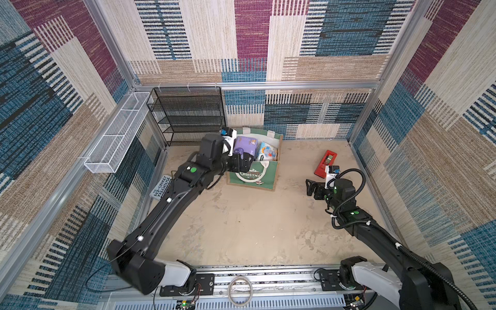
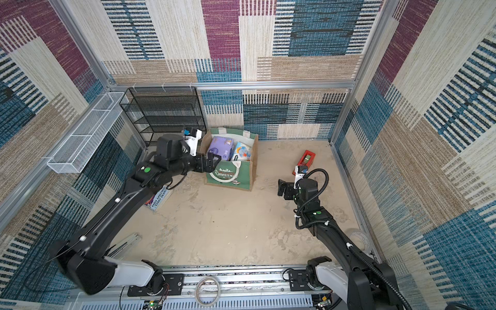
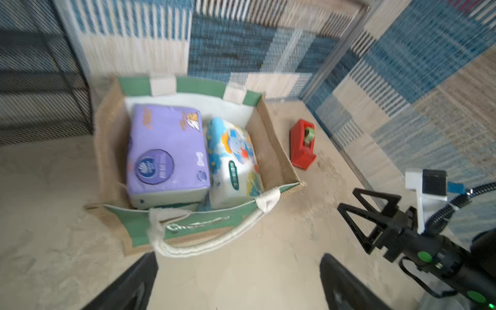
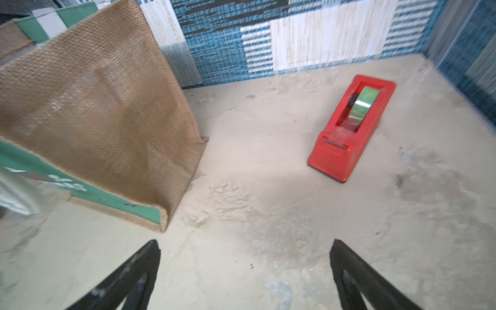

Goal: Put tissues into the canvas bag
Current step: Reset both arms

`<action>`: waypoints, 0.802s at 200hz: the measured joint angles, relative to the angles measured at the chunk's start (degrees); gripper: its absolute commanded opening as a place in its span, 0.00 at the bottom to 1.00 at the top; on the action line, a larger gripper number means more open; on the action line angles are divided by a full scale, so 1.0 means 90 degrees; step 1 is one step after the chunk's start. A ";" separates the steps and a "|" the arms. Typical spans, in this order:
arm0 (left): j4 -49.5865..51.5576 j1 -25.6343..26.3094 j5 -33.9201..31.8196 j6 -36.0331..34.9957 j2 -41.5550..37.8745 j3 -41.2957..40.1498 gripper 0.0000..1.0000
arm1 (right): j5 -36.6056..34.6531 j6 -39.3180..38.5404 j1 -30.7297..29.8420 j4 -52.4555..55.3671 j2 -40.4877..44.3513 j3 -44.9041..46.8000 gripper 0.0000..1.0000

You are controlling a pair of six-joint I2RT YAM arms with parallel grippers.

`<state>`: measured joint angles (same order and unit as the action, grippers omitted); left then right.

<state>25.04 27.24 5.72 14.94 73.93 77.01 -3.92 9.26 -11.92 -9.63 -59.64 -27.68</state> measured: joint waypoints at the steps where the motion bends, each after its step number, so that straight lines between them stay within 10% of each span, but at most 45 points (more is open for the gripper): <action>1: -0.0083 0.0000 -0.0049 -0.0012 -0.0092 -0.0117 0.99 | -0.0041 -0.0041 0.0000 -0.0075 -0.0002 0.0044 0.99; 84: -0.1112 -0.0294 -0.2926 -0.0736 -0.3492 -0.4318 0.99 | -0.0726 -0.1345 0.0695 -0.4323 -0.1617 0.1673 0.99; 160: -0.2868 -0.1382 -0.3475 -0.1122 -0.3446 -0.6373 0.99 | 0.0104 -0.1365 0.1180 -0.6499 -0.3079 0.1829 0.99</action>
<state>-0.78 14.81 -25.56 4.84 42.92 19.66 -2.98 -3.03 -1.30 -68.12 -87.35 -11.22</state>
